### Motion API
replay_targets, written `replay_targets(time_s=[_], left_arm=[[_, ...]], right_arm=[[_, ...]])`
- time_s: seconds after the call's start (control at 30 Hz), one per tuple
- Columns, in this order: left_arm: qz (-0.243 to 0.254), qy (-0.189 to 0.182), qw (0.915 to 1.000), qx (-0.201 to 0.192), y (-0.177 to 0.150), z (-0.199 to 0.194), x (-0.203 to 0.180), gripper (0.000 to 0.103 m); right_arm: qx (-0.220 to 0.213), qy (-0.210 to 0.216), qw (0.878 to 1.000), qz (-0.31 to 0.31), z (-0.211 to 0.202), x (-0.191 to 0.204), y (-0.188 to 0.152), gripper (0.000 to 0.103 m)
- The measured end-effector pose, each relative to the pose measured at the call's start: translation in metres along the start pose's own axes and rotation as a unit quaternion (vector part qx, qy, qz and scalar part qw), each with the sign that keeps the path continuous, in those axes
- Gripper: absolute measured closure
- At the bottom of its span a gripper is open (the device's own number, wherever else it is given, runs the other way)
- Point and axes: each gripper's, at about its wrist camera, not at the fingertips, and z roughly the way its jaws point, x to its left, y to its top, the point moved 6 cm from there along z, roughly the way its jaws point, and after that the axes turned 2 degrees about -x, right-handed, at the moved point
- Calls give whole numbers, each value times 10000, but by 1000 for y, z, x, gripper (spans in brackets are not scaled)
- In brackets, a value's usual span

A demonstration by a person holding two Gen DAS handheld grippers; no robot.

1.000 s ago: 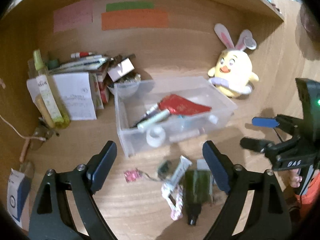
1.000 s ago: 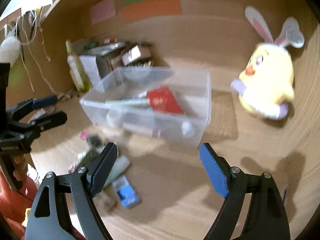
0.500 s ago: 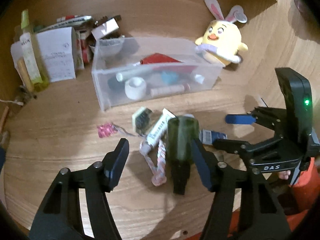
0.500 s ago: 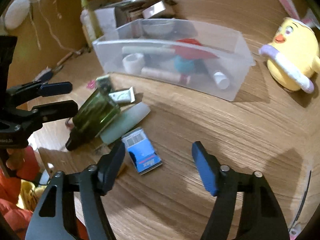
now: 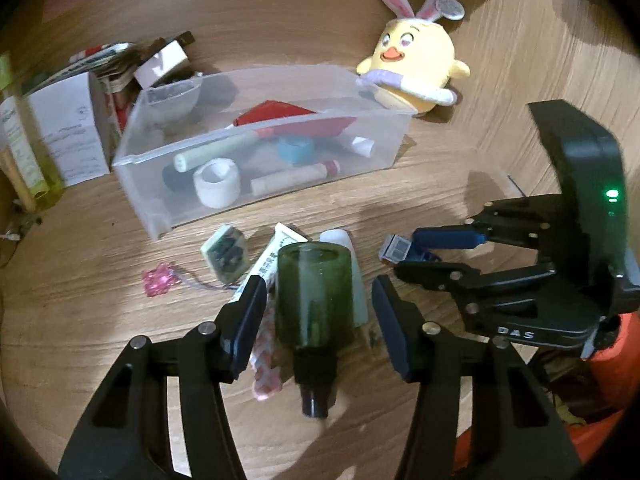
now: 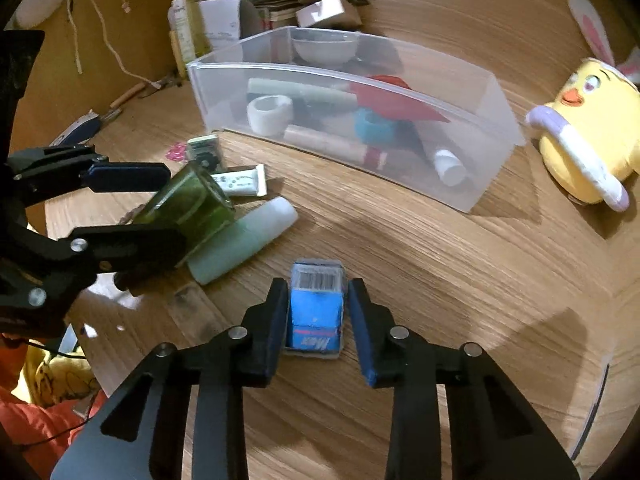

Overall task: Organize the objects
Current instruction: 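Grasp the dark green bottle with the left tool while the right tool grasps the small blue box, then lower the green bottle and blue box into the clear box and release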

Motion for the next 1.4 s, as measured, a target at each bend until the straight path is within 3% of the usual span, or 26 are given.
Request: replay_targets(time_s=[0.13, 0.33, 0.63, 1.1, 1.4], left_arm=[[59, 22, 9999, 116, -1, 14, -1, 61], [27, 79, 10000, -28, 3, 12, 1, 61], [-110, -15, 9987, -496, 23, -23, 1, 62], [-217, 137, 9882, -1510, 91, -80, 13, 61], [-391, 329, 9851, -1644, 126, -74, 34, 61]], right_arm=[[-101, -179, 9995, 232, -6, -9, -8, 78], [-278, -289, 9982, 454, -11, -16, -10, 78], [-753, -238, 9941, 747, -36, -27, 10, 78], [-1768, -169, 9782, 1074, -94, -42, 62, 78], [-2064, -253, 9726, 1045, -100, -47, 106, 78]])
